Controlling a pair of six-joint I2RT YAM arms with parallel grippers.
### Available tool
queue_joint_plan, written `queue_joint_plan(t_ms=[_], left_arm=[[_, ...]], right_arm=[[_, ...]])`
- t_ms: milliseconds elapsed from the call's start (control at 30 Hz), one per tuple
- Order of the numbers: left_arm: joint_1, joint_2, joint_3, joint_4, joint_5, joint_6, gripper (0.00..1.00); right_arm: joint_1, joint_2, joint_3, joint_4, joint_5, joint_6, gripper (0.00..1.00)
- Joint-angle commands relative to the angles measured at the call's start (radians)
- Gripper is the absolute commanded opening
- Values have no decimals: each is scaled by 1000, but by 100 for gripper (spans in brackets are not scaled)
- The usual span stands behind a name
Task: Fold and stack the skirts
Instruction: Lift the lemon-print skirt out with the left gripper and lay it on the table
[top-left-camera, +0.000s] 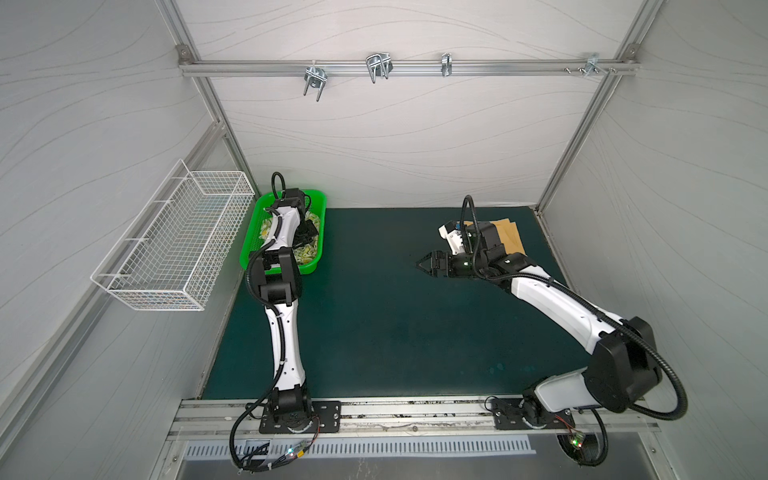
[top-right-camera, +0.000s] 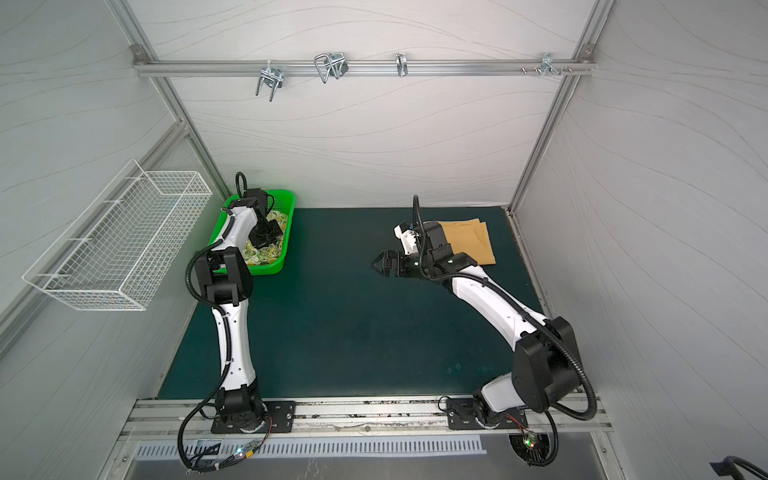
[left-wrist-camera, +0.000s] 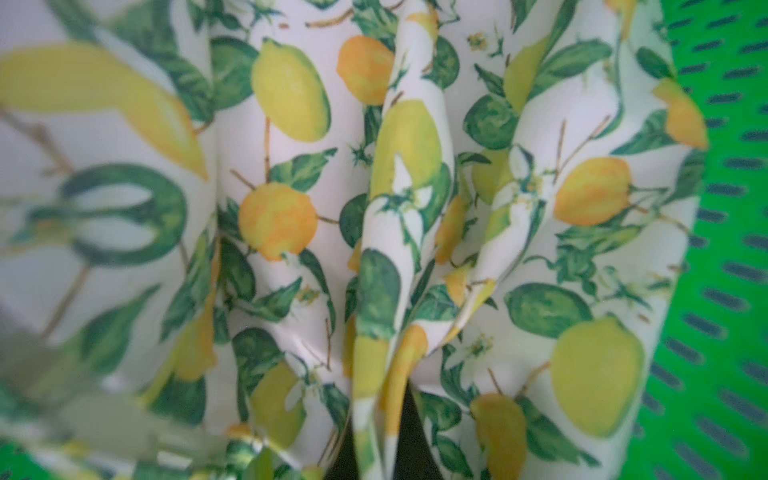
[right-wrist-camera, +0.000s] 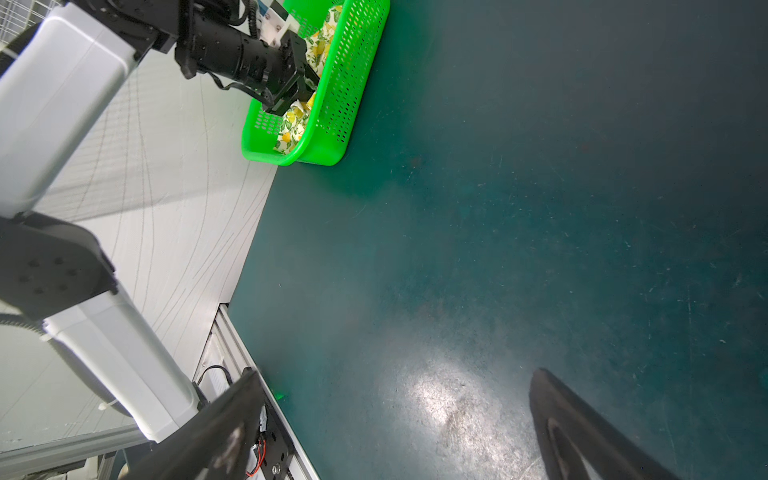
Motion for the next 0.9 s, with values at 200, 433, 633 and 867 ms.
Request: queue_joint_plan(t_ms=[200, 433, 633, 867], left_arm=[[-97, -339, -149, 152, 48, 12, 0], [-188, -493, -149, 165, 65, 22, 0], [-285, -634, -225, 164, 126, 33, 0], [-482, -759, -457, 224, 156, 36, 0]], right_arm=[[20, -53, -6, 7, -11, 7, 99], [24, -106, -12, -20, 32, -2, 99], [24, -166, -31, -34, 96, -10, 99], [-5, -241, -49, -75, 171, -26, 99]])
